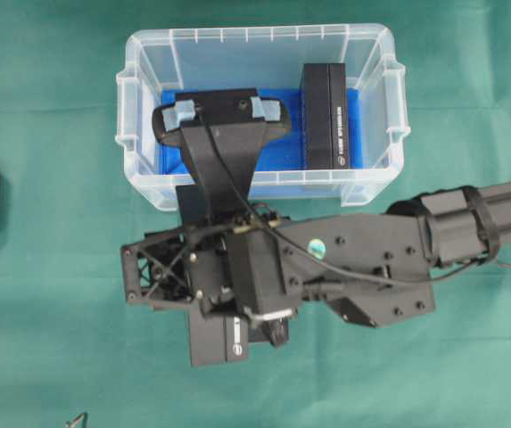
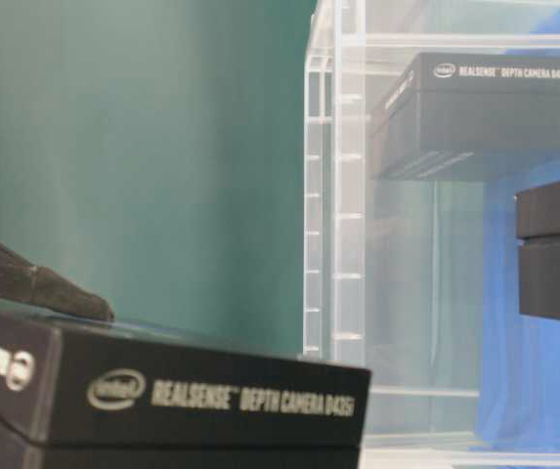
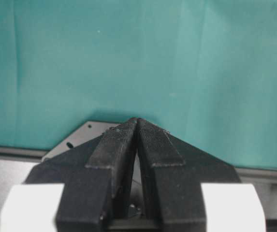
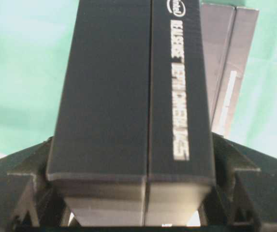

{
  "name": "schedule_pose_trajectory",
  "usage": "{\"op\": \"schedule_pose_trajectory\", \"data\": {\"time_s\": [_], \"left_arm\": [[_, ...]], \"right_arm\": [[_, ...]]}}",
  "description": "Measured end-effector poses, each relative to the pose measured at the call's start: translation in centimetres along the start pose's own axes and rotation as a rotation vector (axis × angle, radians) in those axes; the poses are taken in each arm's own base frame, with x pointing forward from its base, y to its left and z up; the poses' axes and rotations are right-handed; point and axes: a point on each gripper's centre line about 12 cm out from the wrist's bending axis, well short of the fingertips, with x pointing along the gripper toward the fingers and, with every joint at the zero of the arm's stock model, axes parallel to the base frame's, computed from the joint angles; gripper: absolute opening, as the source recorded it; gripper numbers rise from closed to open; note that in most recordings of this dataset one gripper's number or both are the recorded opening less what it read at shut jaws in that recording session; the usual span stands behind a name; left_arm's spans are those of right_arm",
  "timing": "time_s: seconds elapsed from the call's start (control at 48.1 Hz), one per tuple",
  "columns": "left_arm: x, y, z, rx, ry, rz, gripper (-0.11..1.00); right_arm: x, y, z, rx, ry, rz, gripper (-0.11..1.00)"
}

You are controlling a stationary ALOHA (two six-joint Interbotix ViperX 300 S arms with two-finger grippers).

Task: Take the box out of the case with the right arm.
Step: 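Carry the box forward and lower it onto the cloth left of the first box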

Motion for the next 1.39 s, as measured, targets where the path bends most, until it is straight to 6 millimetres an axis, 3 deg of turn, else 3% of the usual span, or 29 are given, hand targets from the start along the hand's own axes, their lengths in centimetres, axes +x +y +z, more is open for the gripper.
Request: {"op": "schedule_pose_trajectory", "data": {"time_s": [0.249,0.686,0.935,1.393], "left_arm": [[0.0,0.0,0.0,0.002,0.0,0.002,0.0],[0.0,0.0,0.0,0.0,0.0,0.0,0.0],[0.0,0.0,0.0,0.0,0.0,0.0,0.0],[0.0,0.0,0.0,0.0,-0.002,0.0,0.0]], "right_arm": [[1.0,0.2,0.3,0.014,0.011,-0.02,0.68],[7.4,0.8,-2.1,-0.009,0.098,-0.109,0.68],[12.8,0.6,-2.7,0.002,0.155,-0.146,0.68],[17.7,0.1,-2.6,0.05,0.21,-0.121,0.68]]}}
